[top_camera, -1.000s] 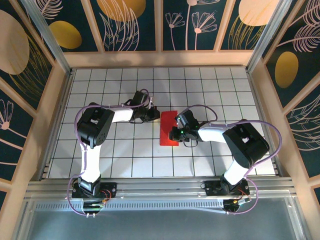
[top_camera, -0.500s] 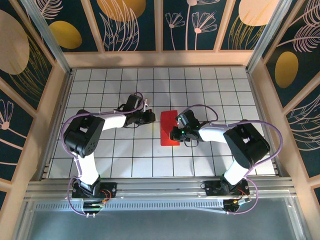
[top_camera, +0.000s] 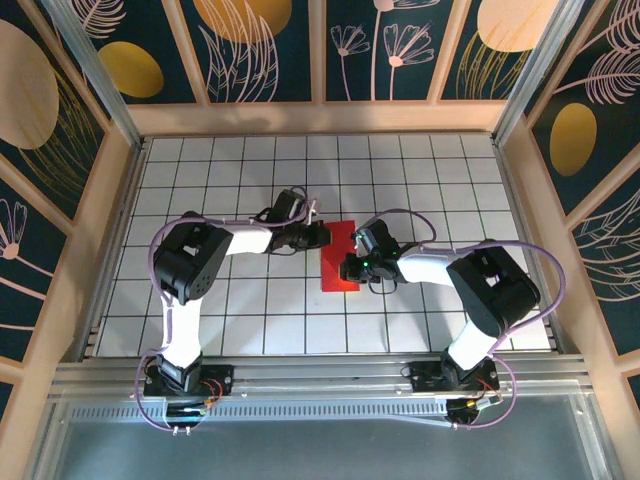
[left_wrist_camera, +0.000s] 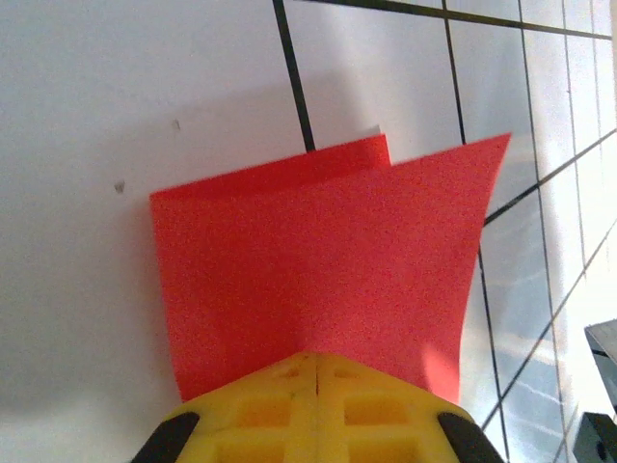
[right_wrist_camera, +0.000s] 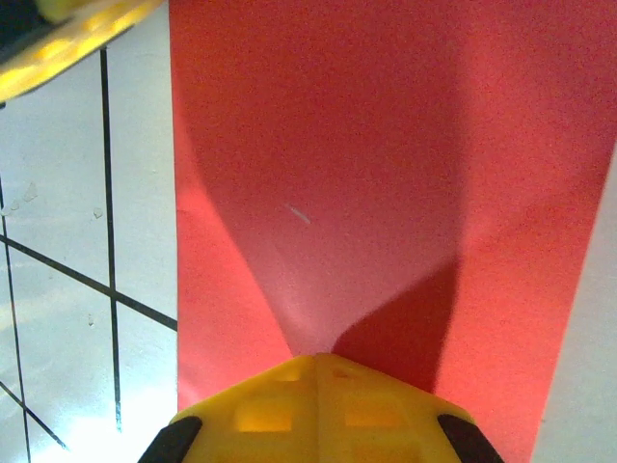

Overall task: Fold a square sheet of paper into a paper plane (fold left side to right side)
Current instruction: First fold the square sheet of paper in half at the center of the table.

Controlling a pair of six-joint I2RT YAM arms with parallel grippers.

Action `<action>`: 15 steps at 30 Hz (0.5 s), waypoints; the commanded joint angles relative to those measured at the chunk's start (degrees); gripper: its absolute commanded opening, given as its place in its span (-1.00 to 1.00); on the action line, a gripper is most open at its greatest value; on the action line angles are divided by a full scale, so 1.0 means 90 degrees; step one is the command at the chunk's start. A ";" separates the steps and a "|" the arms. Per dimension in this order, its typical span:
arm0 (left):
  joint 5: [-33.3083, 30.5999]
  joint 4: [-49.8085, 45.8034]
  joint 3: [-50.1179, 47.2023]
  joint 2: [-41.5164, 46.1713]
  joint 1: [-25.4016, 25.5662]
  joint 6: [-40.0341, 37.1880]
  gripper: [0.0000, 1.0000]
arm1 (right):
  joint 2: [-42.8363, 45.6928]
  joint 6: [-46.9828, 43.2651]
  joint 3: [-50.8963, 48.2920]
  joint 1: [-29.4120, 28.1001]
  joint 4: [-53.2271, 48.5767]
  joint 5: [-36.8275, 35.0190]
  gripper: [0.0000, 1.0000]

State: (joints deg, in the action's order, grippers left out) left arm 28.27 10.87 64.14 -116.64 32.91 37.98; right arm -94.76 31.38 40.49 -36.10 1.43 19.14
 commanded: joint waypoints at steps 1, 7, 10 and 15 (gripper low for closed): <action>-0.0314 -0.0274 0.0304 -0.0216 -0.0050 -0.0320 -1.00 | -0.0333 -0.0195 -0.0290 0.0131 -0.1375 -0.0827 -1.00; -0.0511 -0.0242 0.0442 -0.0481 -0.0082 -0.0352 -0.99 | -0.0373 -0.0224 -0.0280 0.0129 -0.1463 -0.0923 -1.00; -0.0676 -0.0142 0.0415 -0.0505 -0.0128 -0.0309 -0.99 | -0.0411 -0.0234 -0.0279 0.0127 -0.1485 -0.0935 -1.00; -0.0815 0.0067 0.0354 -0.0570 -0.0302 -0.0158 -0.98 | -0.0427 -0.0264 -0.0284 0.0130 -0.1516 -0.0964 -1.00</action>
State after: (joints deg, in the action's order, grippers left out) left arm 25.04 10.22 67.18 -119.57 32.34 36.29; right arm -94.78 30.33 40.77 -36.10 0.75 18.90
